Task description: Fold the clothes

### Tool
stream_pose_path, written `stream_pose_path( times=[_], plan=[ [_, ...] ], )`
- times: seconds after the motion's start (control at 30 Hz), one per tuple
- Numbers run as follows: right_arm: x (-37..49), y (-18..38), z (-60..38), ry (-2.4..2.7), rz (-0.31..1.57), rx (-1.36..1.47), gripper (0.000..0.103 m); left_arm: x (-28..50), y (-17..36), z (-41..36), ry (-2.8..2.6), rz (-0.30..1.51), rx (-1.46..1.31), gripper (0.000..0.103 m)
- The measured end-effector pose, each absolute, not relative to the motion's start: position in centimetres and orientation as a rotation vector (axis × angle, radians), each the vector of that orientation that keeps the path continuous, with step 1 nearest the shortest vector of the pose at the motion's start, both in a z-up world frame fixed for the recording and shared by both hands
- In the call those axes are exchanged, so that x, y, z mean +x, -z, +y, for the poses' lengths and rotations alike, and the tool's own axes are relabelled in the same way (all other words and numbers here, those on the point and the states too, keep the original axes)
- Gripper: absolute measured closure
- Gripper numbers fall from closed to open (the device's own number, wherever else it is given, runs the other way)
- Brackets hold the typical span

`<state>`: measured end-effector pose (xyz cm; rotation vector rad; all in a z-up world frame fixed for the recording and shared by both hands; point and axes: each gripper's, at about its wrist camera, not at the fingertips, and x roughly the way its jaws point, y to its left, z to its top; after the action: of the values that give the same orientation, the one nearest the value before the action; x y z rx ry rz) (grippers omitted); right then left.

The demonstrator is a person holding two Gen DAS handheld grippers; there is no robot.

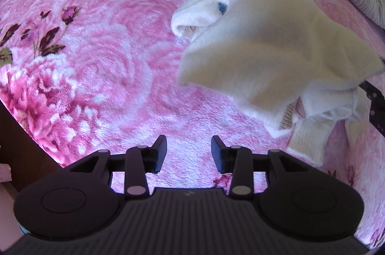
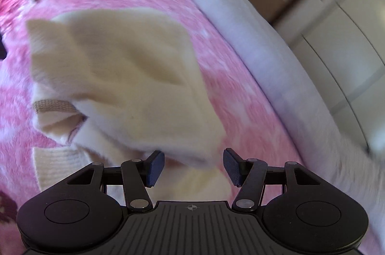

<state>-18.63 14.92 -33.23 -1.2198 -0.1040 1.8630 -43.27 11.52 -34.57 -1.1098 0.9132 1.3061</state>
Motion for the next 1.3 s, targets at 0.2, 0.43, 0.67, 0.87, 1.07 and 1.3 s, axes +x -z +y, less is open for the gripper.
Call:
stream_pose_path(
  times=[0.2,0.43,0.67,0.87,1.07,1.3],
  plan=[
    [-12.9,31.0,18.9,-1.67,0.387,-0.883,0.097,-41.9,35.2,11.1,-1.268,0.861,-1.15,0.065],
    [-3.4,29.7,21.0,-1.255,0.783,-0.544,0.097,-38.8,35.5,11.5,-1.203,0.838,-1.069,0.062],
    [-0.3,32.0,18.6,-1.191,0.929,-0.588,0.097,-36.3,35.8,11.3,-1.141,0.906,-0.827,0.062],
    [-3.4,32.6,17.8,-1.296,0.775,-0.764,0.074,-34.5,37.3,12.2,-1.067,0.89,-0.705,0.062],
    [-3.3,34.4,17.5,-1.355,0.766,-0.742,0.069,-36.8,36.7,13.9,-1.035,0.669,-0.885,0.091],
    [-2.3,31.7,16.9,-1.386,0.811,-0.569,0.098,-39.2,33.0,17.3,-1.046,0.476,-0.965,0.092]
  ],
)
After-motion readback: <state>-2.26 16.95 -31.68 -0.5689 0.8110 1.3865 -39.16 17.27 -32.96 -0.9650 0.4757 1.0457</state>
